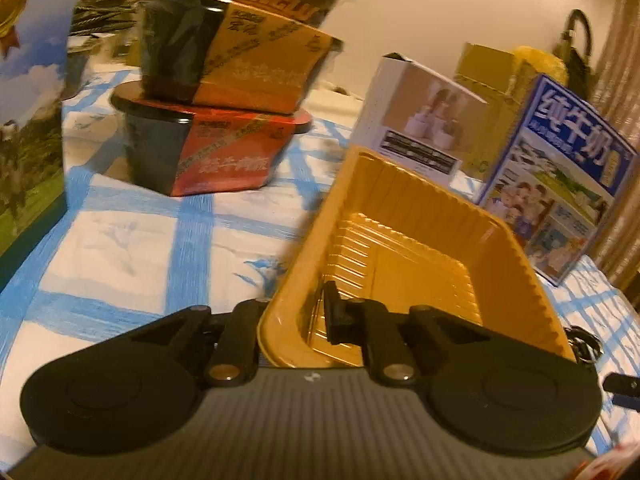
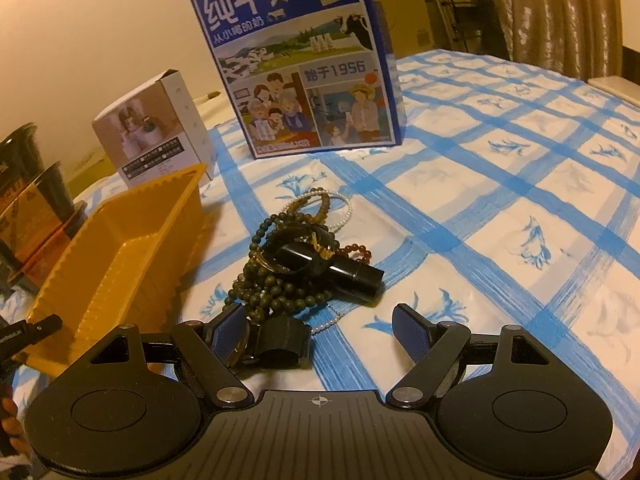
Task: Organize jewelry
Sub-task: 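Grasp the orange tray rim with the left gripper while the right gripper approaches the jewelry, then grasp the black wristwatch from the jewelry pile with the right gripper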
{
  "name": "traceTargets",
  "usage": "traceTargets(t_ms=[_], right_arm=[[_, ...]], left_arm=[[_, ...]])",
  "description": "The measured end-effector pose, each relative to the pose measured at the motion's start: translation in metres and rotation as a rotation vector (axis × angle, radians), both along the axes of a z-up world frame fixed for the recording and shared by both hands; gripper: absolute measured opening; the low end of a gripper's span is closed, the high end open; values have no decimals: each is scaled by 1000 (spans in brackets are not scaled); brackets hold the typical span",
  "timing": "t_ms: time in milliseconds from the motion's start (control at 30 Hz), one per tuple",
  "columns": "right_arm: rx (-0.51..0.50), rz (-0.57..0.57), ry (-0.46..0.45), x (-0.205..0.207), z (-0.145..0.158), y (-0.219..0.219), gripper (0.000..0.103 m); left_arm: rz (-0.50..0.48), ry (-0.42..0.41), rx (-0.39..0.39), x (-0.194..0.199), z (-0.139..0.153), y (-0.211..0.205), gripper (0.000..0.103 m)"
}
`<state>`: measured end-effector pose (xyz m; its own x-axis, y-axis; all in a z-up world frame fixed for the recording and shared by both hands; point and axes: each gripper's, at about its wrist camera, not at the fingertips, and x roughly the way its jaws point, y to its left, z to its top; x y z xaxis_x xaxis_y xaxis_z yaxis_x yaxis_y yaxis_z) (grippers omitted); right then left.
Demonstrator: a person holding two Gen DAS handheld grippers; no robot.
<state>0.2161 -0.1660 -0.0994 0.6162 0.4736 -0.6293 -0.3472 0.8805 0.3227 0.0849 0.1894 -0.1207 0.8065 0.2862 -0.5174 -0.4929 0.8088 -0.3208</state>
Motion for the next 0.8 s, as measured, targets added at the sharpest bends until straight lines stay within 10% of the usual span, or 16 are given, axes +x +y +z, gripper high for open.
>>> traceTargets(t_ms=[400,800], right_arm=[[-82,265,-119,-7,9,14,80],[-225,439,-143,-14,-17,48,73]], left_arm=[[-208,-14,136,-8,37,-9,5],[-197,3,145,-15,40,-8,5]])
